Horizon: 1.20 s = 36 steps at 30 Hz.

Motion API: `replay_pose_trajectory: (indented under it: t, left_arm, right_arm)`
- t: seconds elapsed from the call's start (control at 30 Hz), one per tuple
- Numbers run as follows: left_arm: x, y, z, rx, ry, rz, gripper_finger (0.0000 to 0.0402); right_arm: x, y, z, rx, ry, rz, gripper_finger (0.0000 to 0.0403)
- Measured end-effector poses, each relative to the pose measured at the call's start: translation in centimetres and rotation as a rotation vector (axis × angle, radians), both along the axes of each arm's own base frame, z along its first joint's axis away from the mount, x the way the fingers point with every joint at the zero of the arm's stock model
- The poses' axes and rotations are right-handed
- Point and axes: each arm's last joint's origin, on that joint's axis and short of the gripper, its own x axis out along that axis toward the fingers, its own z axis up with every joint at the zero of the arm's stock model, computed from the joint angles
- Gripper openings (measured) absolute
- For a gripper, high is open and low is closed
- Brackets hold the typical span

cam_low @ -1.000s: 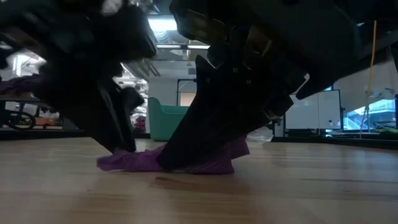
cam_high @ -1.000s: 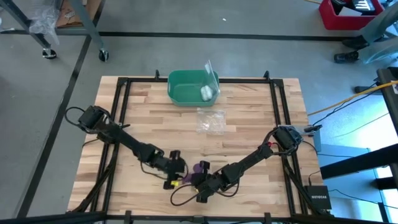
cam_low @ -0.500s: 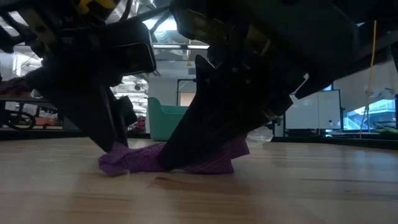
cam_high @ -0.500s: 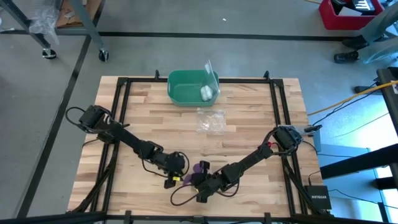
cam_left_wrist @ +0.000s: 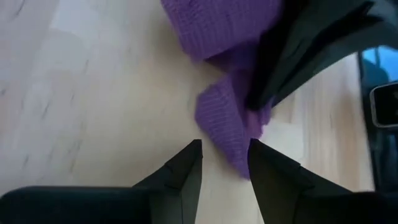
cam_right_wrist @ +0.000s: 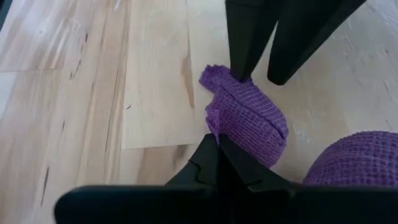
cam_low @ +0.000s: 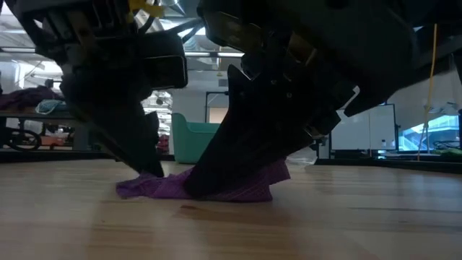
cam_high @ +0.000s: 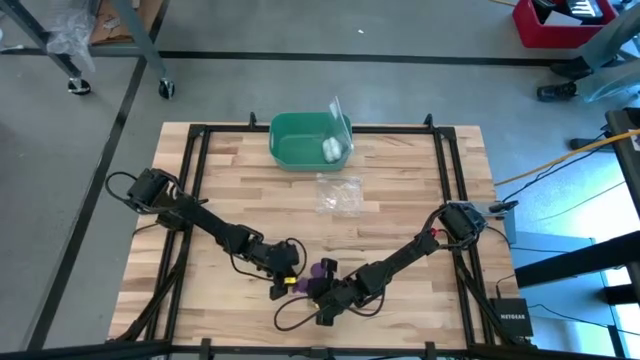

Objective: Roll bandage
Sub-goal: Roll the violet bandage

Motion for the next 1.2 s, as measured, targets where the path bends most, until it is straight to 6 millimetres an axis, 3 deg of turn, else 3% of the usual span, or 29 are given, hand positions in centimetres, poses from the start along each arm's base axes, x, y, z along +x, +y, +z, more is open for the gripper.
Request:
replay_pose_trajectory:
  t: [0.4,0.5,0.67,1.2]
  left_arm:
    - [0.4,-1.0,-1.5,-0.015,-0.02,-0.028,0.0117]
    - [0.4,-1.1,-1.5,0.022,-0.04,-0.063,0.009]
    - [0.3,-1.1,-1.6,0.132,-0.074,-0.089,0.0012]
    - [-1.8,0.8,-0.4,0.446,0.066,0.077,0.0001]
  right_arm:
    - [0.0,0.0,0.0,-0.005,-0.003,-0.005,0.0005]
    - [0.0,0.0,0.0,-0.005,-0.004,-0.006,0.0005]
    - [0.0,0.0,0.0,-0.006,-0.005,-0.006,0.0005]
    - [0.1,-0.2,0.1,-0.045,-0.017,-0.011,0.0005]
